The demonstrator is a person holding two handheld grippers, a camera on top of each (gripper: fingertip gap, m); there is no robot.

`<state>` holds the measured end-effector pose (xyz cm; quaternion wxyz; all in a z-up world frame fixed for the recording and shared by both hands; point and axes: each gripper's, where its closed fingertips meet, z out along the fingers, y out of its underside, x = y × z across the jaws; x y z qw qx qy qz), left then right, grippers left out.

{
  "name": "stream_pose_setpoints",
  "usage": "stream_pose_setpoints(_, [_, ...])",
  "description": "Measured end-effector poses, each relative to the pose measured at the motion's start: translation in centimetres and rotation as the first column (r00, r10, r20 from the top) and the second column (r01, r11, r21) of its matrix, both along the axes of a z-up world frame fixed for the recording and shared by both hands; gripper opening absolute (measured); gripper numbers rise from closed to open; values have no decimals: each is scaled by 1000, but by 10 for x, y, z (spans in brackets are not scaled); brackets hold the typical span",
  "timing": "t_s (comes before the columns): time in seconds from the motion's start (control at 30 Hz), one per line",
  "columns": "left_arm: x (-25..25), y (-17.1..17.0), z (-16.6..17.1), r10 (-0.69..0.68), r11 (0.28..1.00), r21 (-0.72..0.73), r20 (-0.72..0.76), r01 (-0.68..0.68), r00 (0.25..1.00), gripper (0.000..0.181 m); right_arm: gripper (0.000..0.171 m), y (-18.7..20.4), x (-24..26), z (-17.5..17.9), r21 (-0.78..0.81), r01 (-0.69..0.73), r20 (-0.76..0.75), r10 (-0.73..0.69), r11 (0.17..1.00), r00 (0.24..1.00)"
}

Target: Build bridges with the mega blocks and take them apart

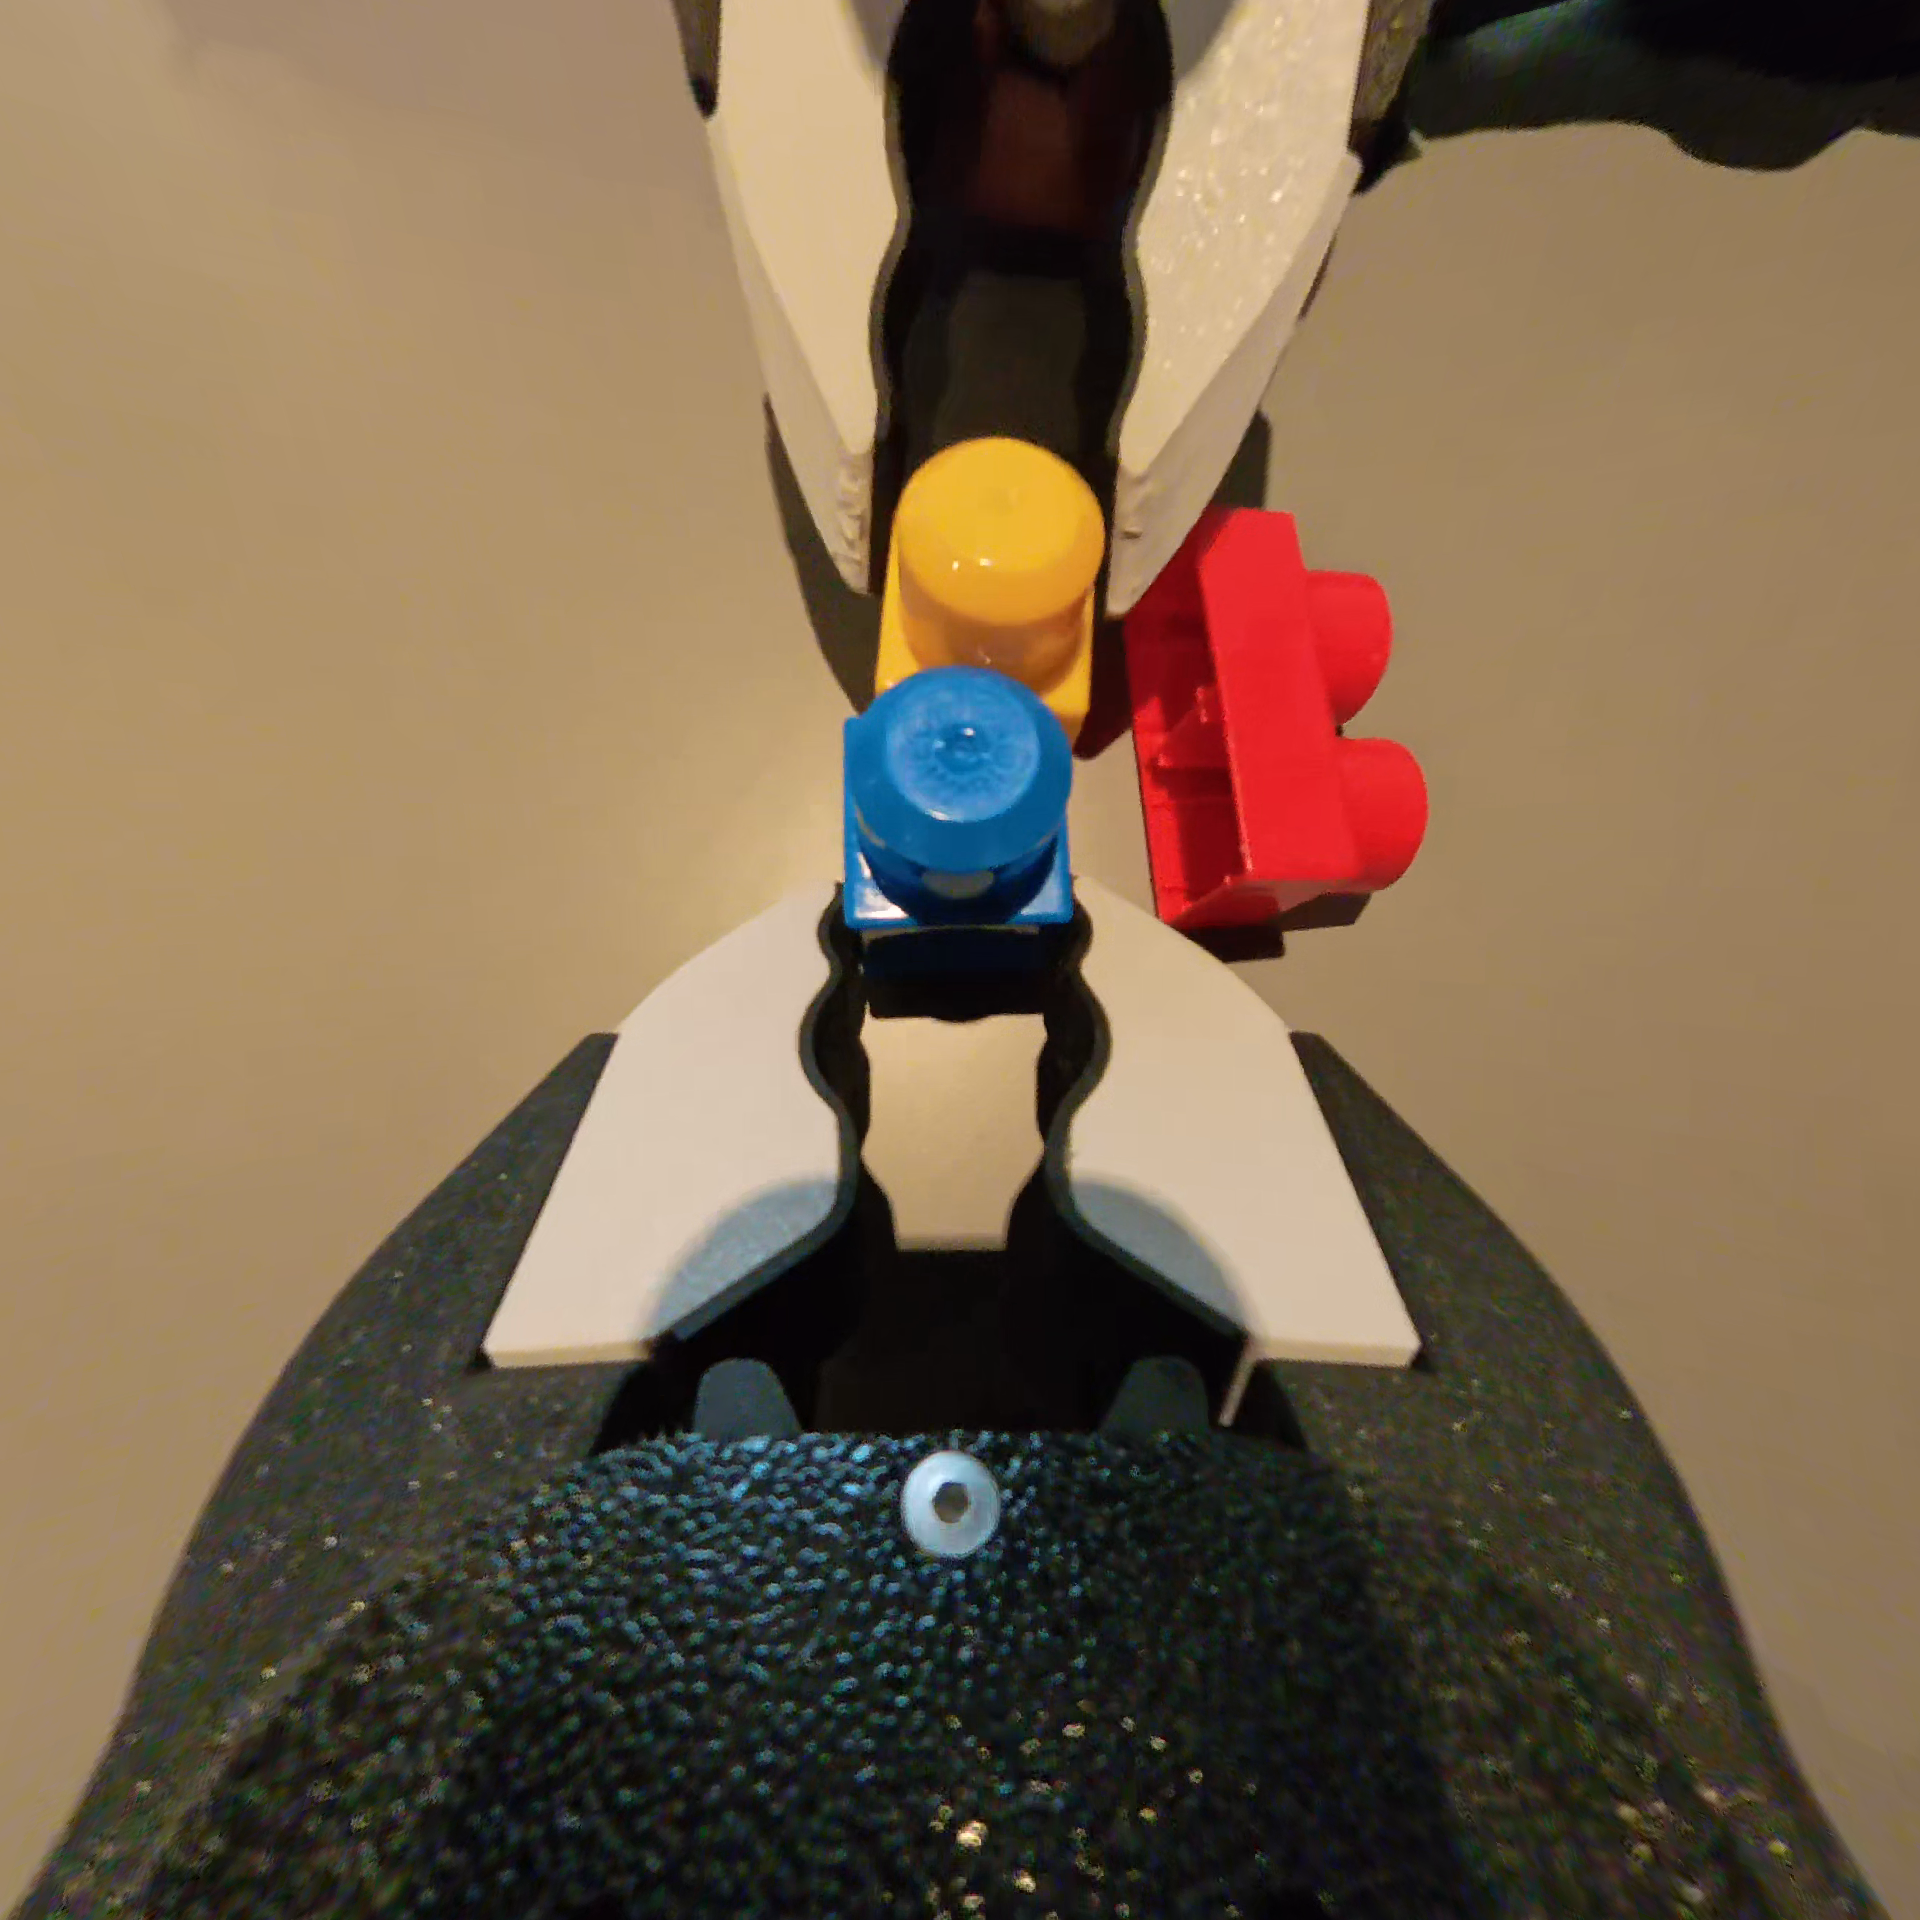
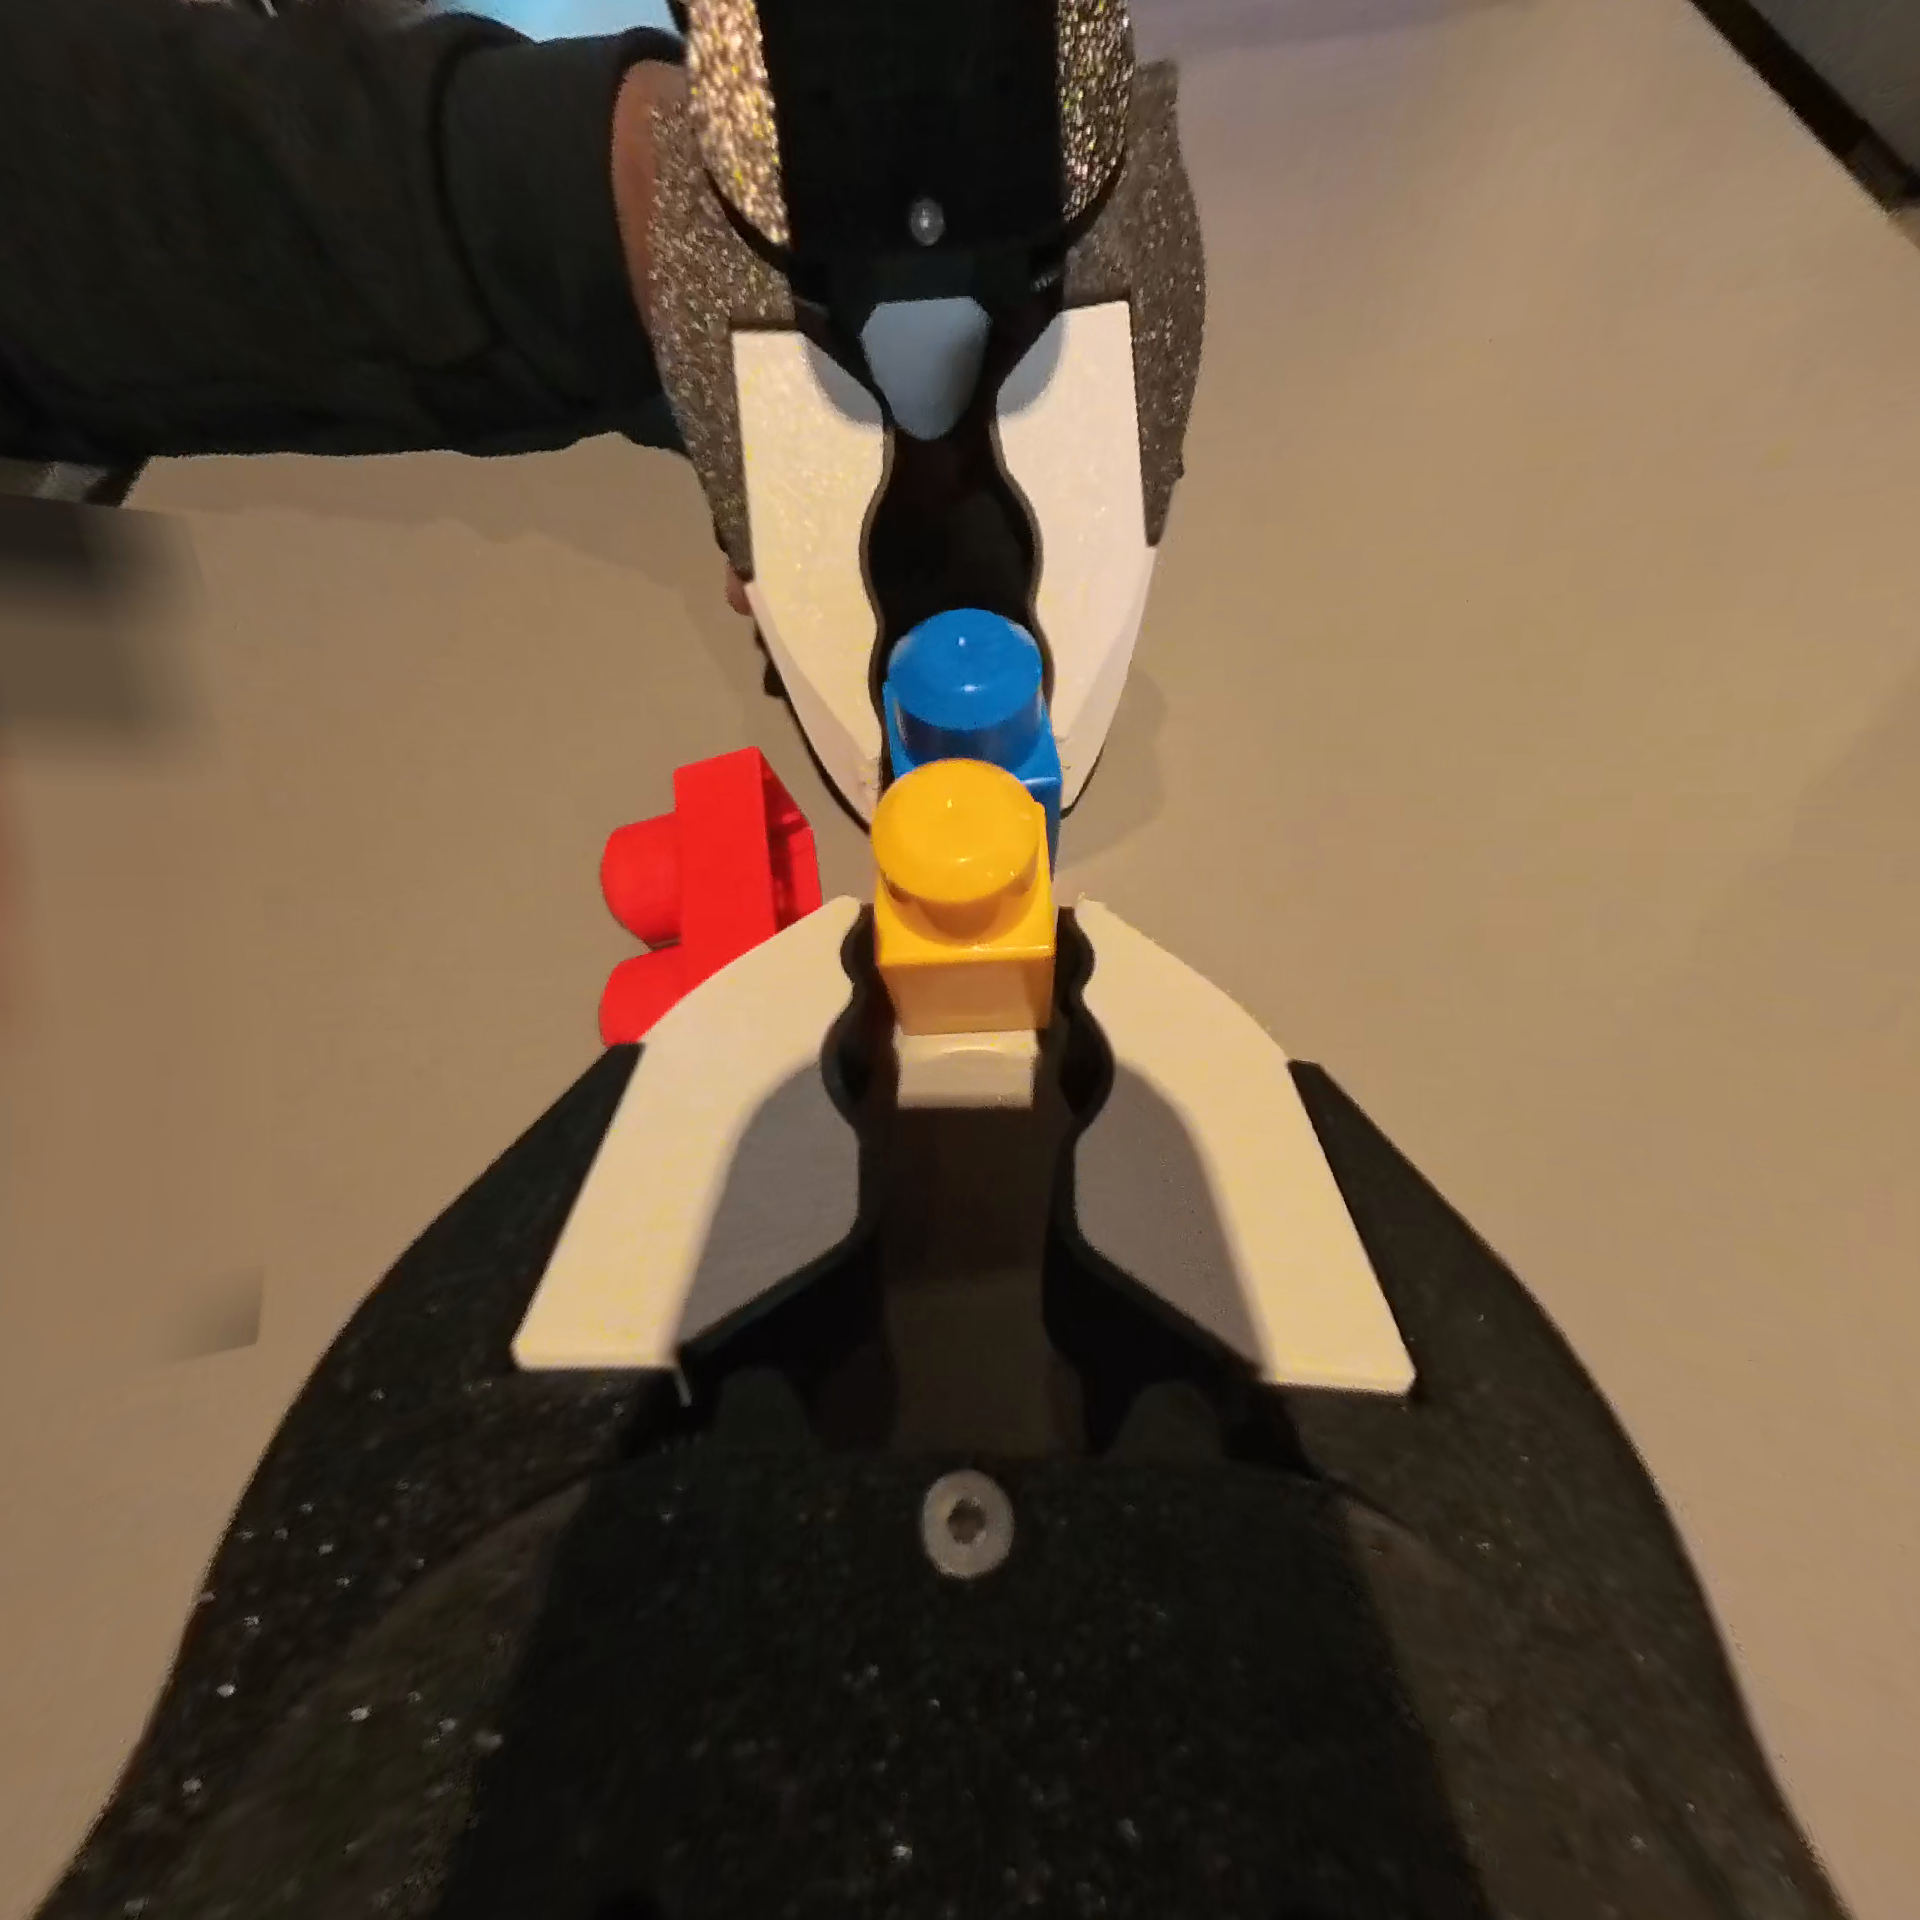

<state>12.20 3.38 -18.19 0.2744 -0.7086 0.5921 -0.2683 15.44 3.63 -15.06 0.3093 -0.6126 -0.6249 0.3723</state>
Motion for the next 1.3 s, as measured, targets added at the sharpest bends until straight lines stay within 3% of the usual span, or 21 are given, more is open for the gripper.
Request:
stream_pose_setpoints(0.03, [0,-1,0,-5,1000,-3,1,5,1000,36,33,0,0,0,-14,-9,0,9,1000,1000])
stream_pose_setpoints(0.23, [1,-4,0,-33,999,-26,6,33,999,36,33,-1,0,0,-74,-28,2,28,997,1000])
stream_pose_setpoints(1.3, [3,-3,-3,-70,997,14,-19,71,997,36,34,-3,0,-2,-28,-13,7,14,1000,1000])
